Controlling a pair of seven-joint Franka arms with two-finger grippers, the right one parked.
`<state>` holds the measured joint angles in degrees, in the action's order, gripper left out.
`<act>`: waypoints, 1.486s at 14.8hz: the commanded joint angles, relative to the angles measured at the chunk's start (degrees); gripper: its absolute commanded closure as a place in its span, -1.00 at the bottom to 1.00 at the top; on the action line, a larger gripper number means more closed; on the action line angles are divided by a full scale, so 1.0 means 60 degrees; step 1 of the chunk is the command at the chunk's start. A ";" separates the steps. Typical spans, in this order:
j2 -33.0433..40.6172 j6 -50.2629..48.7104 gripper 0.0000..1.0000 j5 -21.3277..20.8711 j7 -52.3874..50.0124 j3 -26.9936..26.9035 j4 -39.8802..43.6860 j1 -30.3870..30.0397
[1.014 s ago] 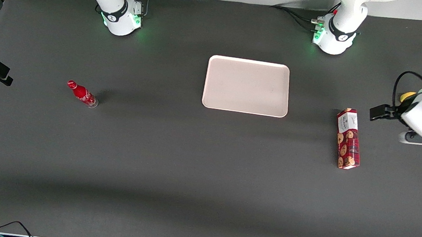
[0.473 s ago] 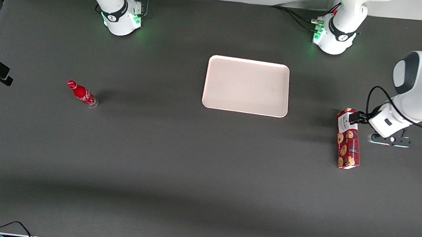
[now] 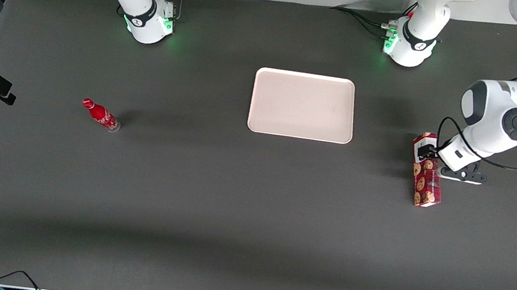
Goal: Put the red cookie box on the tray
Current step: 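Lower the left gripper over the cookie box and close on it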
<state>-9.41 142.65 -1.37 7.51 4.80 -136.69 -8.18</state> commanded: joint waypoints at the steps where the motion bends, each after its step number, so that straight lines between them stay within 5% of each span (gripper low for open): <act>1: -0.0861 0.0716 -1.00 0.0037 0.0098 0.0050 0.0091 -0.0146; 6: -0.1112 0.0834 -0.96 0.0082 0.0097 0.0050 0.0120 -0.0146; 7: -0.1112 0.0776 -0.57 0.0082 0.0082 0.0050 0.0178 -0.0117; 9: -0.1097 0.0731 0.85 0.0053 0.0212 0.0065 0.0193 -0.0102; 10: -0.1068 0.0731 1.00 0.0053 0.0228 0.0080 0.0208 -0.0102; 16: -0.1053 0.0660 1.00 0.0111 -0.0211 0.0094 0.0484 -0.0102; 22: -0.0279 -0.5472 1.00 -0.0020 -0.0255 0.0620 0.4787 -0.0087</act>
<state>-15.09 123.93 -0.99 7.09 6.13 -118.72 -8.65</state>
